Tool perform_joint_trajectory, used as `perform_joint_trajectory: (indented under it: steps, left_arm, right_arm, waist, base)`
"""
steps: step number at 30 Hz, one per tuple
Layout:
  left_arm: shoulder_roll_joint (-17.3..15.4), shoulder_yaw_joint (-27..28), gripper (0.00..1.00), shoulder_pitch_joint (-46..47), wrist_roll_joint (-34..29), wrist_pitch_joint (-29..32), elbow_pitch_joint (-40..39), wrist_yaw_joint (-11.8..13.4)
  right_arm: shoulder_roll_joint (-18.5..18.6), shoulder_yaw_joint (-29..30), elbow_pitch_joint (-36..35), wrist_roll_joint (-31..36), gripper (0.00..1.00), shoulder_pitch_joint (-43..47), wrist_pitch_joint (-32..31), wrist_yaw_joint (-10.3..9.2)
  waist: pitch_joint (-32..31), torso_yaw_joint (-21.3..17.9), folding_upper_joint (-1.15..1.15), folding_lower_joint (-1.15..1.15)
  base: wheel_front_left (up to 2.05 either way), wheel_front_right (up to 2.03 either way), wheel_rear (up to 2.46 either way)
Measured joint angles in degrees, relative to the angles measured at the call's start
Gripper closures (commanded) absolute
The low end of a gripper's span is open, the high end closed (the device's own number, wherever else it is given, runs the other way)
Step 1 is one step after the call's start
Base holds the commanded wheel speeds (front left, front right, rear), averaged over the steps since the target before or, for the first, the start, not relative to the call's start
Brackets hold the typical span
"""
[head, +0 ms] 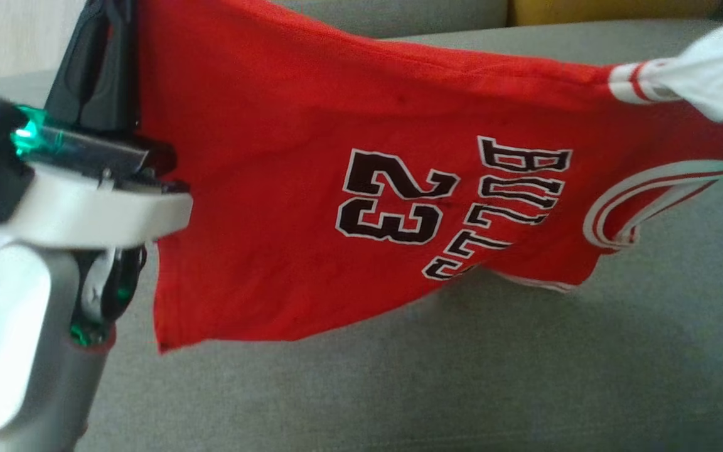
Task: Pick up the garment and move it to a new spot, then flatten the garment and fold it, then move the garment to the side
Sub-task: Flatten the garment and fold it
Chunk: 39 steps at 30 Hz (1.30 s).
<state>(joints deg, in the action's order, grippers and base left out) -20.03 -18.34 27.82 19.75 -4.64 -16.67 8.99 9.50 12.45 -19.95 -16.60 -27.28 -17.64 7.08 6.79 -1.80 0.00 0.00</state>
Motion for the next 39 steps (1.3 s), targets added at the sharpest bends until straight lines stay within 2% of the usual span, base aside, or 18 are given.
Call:
perform_joint_trajectory:
  steps: [3,8,9,15,20,26,30,35,39]
  left_arm:
    - [1.19,-0.05,1.0,3.7,2.18,-0.1,5.1,-1.57]
    - [3.85,-0.03,1.0,16.96,3.12,-3.39,17.82,-4.66]
    - [3.85,-0.03,1.0,16.96,3.12,-3.39,17.82,-4.66]
    - [8.4,0.58,1.0,31.53,3.67,-9.13,35.63,-7.58]
    - [11.27,3.81,1.0,38.96,3.75,-10.06,48.3,-8.98]
    - [13.17,5.56,1.0,40.45,1.03,-10.07,61.04,-10.47]
    - [14.18,5.22,1.0,39.42,0.04,-10.07,70.61,-11.6]
    - [15.59,4.82,1.0,36.49,0.03,-10.05,79.26,-12.57]
    - [15.7,5.77,1.0,35.29,0.57,-10.05,81.5,-13.12]
  right_arm:
    - [0.48,-1.31,6.25,-1.3,1.0,-4.74,0.71,0.0]
    - [2.74,-4.43,19.71,-2.4,1.0,-19.27,5.45,0.0]
    - [2.74,-4.43,19.71,-2.4,1.0,-19.27,5.45,0.0]
    - [4.49,-10.69,37.47,-2.57,1.0,-36.42,14.69,0.0]
    - [3.74,-16.4,52.05,-2.7,1.0,-46.51,21.8,0.0]
    - [1.78,-22.92,69.79,-2.81,1.0,-48.55,23.09,0.0]
    - [-0.69,-26.3,78.44,-3.47,1.0,-48.3,21.95,0.0]
    - [-1.57,-28.65,85.05,-5.47,1.0,-46.41,21.6,0.0]
    - [-1.56,-30.58,86.93,-7.5,1.0,-43.46,23.13,0.0]
  waist:
    - [1.52,0.02,0.0,0.0]
    - [4.62,0.41,0.0,0.0]
    - [4.62,0.41,0.0,0.0]
    - [8.32,1.2,0.0,0.01]
    - [10.47,1.6,0.0,0.01]
    - [11.96,1.2,0.0,0.01]
    - [12.81,0.61,0.0,0.01]
    - [13.95,0.33,0.0,0.0]
    - [14.51,0.21,0.0,0.0]
  base:
    - [0.0,0.0,0.0]
    - [0.0,0.0,0.0]
    - [0.0,0.0,0.0]
    - [0.0,0.0,0.0]
    - [0.0,0.0,0.0]
    - [0.0,0.0,0.0]
    - [0.0,0.0,0.0]
    - [0.0,0.0,0.0]
    - [0.0,0.0,0.0]
